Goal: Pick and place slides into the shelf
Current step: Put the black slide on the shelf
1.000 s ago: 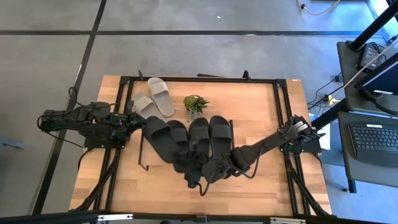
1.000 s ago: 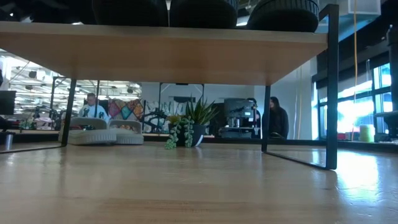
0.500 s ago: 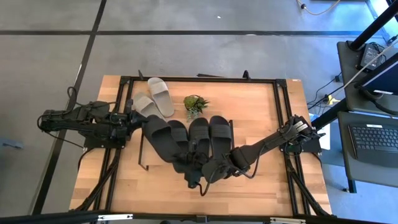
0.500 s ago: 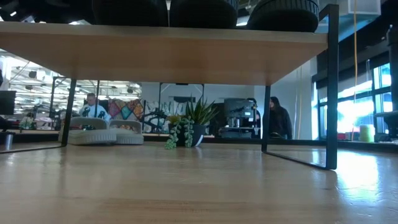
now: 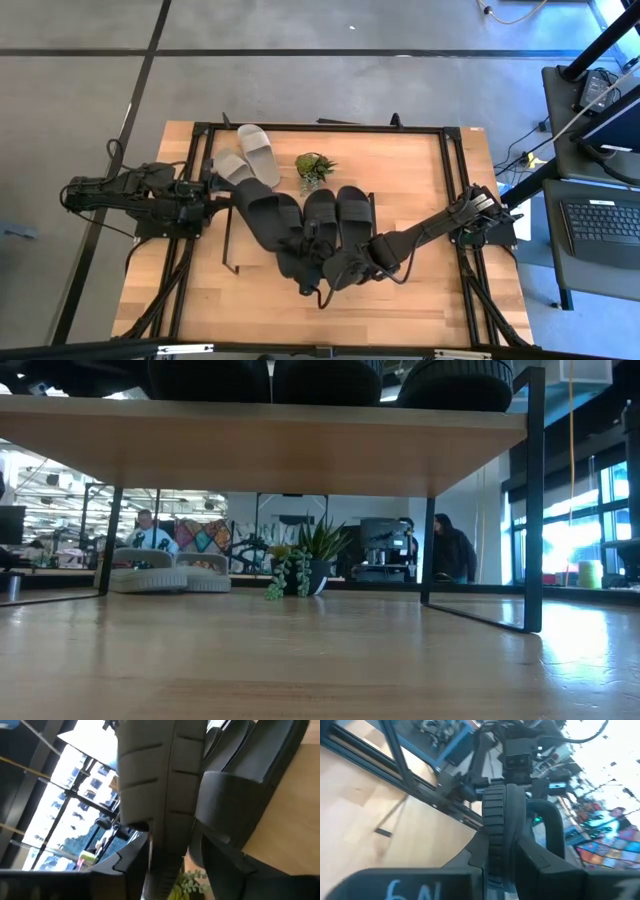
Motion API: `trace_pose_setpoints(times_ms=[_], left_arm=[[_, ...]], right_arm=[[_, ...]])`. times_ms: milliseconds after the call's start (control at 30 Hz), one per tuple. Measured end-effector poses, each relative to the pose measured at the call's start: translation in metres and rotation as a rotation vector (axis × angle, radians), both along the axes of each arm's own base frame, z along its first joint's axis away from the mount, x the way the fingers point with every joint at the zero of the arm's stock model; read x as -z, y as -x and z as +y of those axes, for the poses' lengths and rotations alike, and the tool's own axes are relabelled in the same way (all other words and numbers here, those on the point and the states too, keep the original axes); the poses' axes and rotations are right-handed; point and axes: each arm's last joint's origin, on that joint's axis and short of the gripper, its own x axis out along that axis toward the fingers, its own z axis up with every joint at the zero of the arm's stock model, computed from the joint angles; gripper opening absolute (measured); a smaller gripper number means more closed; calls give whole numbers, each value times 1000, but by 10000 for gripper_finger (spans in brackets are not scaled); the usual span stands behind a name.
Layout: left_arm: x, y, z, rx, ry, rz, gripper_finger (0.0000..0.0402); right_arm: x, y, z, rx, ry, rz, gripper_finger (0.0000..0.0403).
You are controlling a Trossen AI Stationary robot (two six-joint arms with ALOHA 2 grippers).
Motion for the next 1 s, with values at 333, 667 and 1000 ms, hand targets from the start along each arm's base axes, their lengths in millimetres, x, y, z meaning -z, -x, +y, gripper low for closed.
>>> trace_pose_setpoints(times_ms=[333, 667, 1000], left_arm=[[0, 1, 9, -325, 150, -36, 182], [-11, 2, 13, -505, 300, -109, 182], [-31, 10, 16, -608, 475, -237, 183]], right_arm=[[-6, -3, -5, 42, 16, -56, 57], [-8, -7, -14, 66, -5, -56, 57], [-8, -11, -22, -1, -63, -34, 57]])
